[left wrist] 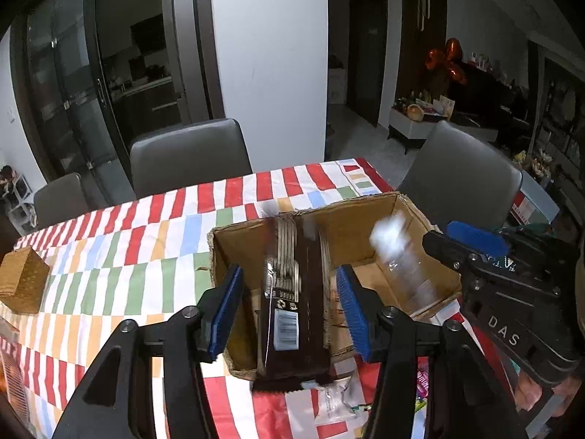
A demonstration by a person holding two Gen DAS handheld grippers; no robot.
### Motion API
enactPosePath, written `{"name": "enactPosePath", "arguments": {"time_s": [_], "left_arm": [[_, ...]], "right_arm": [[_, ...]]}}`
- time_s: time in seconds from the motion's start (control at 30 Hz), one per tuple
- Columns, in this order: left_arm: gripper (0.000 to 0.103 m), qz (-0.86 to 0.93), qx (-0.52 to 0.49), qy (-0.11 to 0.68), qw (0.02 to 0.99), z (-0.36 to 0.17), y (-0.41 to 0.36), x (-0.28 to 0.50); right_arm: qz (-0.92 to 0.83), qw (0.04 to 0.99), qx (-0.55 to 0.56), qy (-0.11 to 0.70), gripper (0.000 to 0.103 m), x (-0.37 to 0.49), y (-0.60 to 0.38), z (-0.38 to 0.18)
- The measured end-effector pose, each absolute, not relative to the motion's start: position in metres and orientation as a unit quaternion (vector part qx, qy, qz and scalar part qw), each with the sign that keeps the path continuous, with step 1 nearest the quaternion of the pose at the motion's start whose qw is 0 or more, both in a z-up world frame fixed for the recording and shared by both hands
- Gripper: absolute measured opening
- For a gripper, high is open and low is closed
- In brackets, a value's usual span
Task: Organize snacks
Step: 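Lift both packs over the cardboard box and open both tools to release them, then move both tools back toward the candies on the table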
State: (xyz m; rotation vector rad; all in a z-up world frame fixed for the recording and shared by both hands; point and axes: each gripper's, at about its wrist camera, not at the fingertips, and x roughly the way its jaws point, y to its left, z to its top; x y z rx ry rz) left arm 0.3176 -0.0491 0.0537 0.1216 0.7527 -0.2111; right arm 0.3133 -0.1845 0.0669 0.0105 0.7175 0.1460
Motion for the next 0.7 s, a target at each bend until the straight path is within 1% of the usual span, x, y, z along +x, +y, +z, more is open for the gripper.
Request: {"name": "enactPosePath", "arguments": {"time_s": [0.03, 0.07, 0.23, 0.3, 0.37, 0.47, 0.7], "left_arm": [[0.060, -0.099, 0.061, 0.363, 0.925, 0.055, -0.049, 0.313], [0.060, -0.095, 0.062, 0.359, 0.926, 0.056, -0.049, 0.309], [0.063, -0.096, 0.059, 0.350, 0.930, 0.061, -0.046, 0.284], [0.064, -0.092, 0.062, 0.342, 0.933, 0.063, -0.046, 0.270], [0.065, -0.094, 0.060, 0.336, 0.935, 0.065, -0.046, 0.255], [0.067, -0.100, 0.056, 0.327, 0.938, 0.066, -0.046, 0.234], [0.068, -0.120, 0.063, 0.325, 0.936, 0.057, -0.055, 0.189]], "right_arm": [[0.070, 0.935, 0.000, 0.348, 0.035, 0.312, -0.184, 0.068], [0.064, 0.936, -0.006, 0.345, 0.037, 0.307, -0.184, 0.069], [0.081, 0.941, -0.012, 0.329, 0.037, 0.277, -0.183, 0.076], [0.087, 0.943, -0.010, 0.322, 0.041, 0.265, -0.185, 0.079], [0.087, 0.946, -0.006, 0.312, 0.043, 0.249, -0.187, 0.081], [0.089, 0.949, -0.009, 0.302, 0.043, 0.231, -0.189, 0.083], [0.088, 0.952, -0.002, 0.294, 0.046, 0.187, -0.200, 0.077]]}}
